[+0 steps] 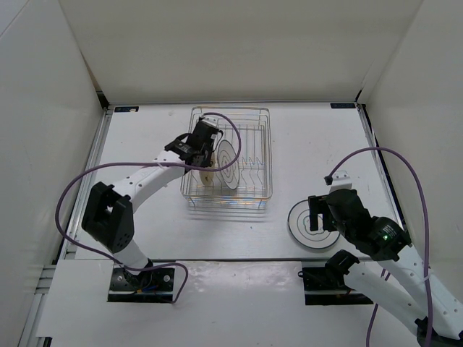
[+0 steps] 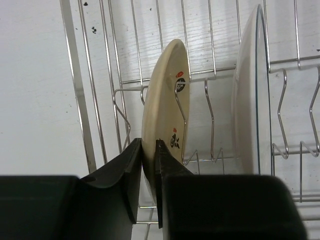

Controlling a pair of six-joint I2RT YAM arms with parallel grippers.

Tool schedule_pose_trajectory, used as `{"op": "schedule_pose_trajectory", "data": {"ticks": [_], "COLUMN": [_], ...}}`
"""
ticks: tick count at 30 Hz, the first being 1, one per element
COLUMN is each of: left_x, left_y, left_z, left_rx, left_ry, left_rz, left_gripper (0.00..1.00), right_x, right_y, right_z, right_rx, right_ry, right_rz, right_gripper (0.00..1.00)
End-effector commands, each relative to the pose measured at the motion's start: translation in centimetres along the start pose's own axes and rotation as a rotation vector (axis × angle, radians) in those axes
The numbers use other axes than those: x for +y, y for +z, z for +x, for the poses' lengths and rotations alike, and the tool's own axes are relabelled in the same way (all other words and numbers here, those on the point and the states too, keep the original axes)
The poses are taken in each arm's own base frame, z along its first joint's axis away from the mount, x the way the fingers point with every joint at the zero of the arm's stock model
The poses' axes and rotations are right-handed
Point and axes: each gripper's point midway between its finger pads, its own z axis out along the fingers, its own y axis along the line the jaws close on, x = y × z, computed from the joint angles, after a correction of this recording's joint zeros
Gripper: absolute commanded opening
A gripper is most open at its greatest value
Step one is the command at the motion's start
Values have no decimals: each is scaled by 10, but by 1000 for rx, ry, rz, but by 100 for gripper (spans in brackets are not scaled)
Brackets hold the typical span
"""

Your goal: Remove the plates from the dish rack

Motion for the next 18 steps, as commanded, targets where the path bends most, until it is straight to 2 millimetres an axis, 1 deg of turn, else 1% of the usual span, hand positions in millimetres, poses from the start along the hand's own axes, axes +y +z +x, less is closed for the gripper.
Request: {"op": "schedule_pose_trajectory", "data": {"ticks": [1,5,7,8,9,11,12,14,15,16,17,18], "left_x": [1,0,-1,-2,4,3,8,7,15,16,21,23], "left_y": [-21,-41,-56,-61,-72,-82,-96,-108,-130,-136,-150,-163], "left_z": [-29,-46,-60,-63,-73,-84,-91,-101,-110,-112,-118,-119], "left_rx": [-64,-115,-167,-182,-227,-276,-315,-373,-431,-449,-493,-518], "left_ry": [-8,-41,-65,-76,-99,-110,-126,-127,-133,-138,-156,-162], "left_rz": [23,44,56,60,53,55,54,51,51,50,57,79], "left_gripper": [16,16,16,16,16,11,10,7,7,6,6,4], "right_x": [3,3,3,3,4,4,3,3,3,3,3,2], "right_y": [3,3,3,3,3,3,3,3,3,3,3,4], "right_z": [-5,-4,-4,-4,-4,-4,-3,-4,-4,-4,-4,-4], "right_rx": [-18,-16,-13,-15,-14,-11,-7,-13,-14,-12,-11,-10], "right_ry": [3,1,1,3,1,-1,1,4,1,1,4,0], "right_rz": [-10,-8,-8,-9,-10,-10,-7,-8,-7,-5,-5,0], "right_gripper": [90,90,90,90,90,90,90,90,90,90,90,90]}}
